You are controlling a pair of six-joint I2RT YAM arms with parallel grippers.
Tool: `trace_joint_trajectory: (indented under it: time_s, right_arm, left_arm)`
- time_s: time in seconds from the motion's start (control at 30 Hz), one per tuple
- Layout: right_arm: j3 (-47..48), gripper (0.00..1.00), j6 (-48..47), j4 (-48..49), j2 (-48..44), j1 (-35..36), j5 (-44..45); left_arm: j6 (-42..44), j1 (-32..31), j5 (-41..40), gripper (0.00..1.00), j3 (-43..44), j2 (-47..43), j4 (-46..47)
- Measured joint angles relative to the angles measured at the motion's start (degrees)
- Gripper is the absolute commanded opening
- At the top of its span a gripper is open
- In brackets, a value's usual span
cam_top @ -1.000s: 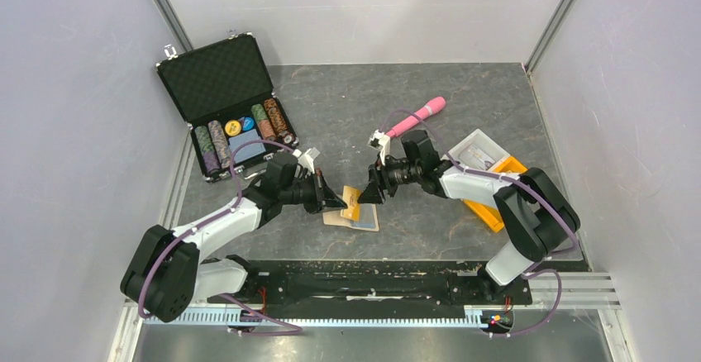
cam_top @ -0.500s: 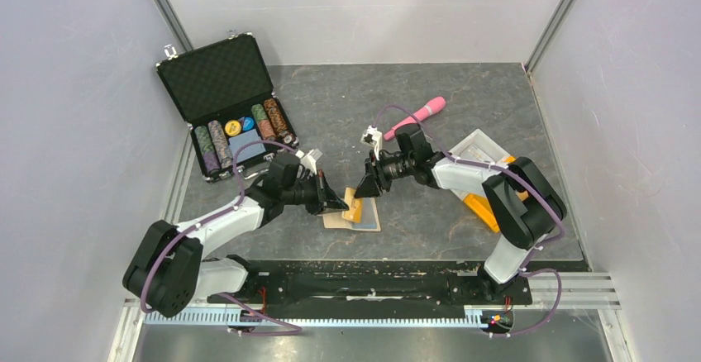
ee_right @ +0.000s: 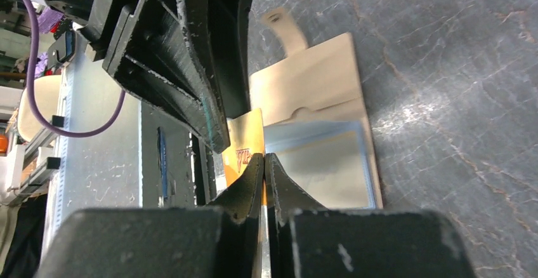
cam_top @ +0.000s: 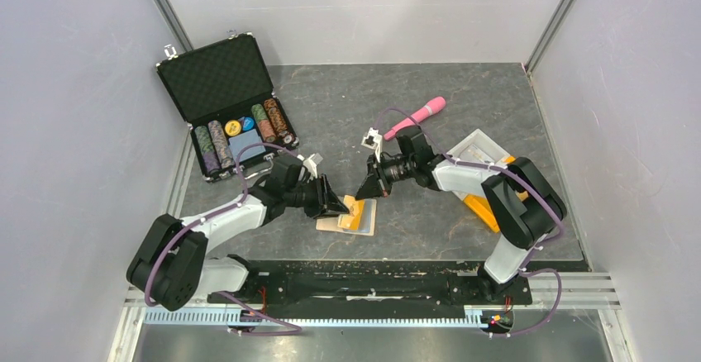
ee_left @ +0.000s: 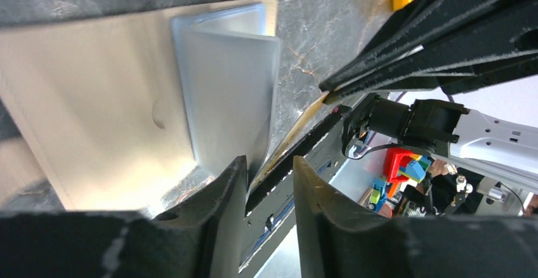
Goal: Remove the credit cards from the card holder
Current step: Pick up the credit card from the card holder, then place the credit card in the storage box.
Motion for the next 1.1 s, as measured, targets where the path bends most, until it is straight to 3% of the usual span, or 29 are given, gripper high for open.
trace_joint_trajectory:
  time_s: [0.17, 0.33, 0.6, 0.87, 1.1]
  right_arm:
    - [-1.4, 0.00, 3.5, 1.6, -0.5, 0.3, 0.5]
    - [-3.1, 0.00, 6.4, 3.3, -1.5, 0.0, 2.9]
    - [-6.7, 0.00, 10.7, 4.4, -5.0, -1.9, 7.1]
    - [-11.6, 0.00, 15.1, 5.8, -7.2, -2.7, 12.8]
    - [-15.5, 0.00, 21.8, 9.1, -9.0, -5.4, 16.1]
  left_arm:
    - [0.7, 0.0, -1.6, 0.60, 0.8, 0.1, -2.4]
    - [1.1, 0.0, -2.6, 0.69, 1.5, 0.1, -3.9]
    - [1.2, 0.0, -3.5, 0.71, 1.9, -1.4, -6.1]
    - [1.9, -1.6, -12.1, 0.70, 5.6, -8.1, -15.0]
    - [3.0, -4.0, -17.8, 0.69, 10.2, -8.9, -21.0]
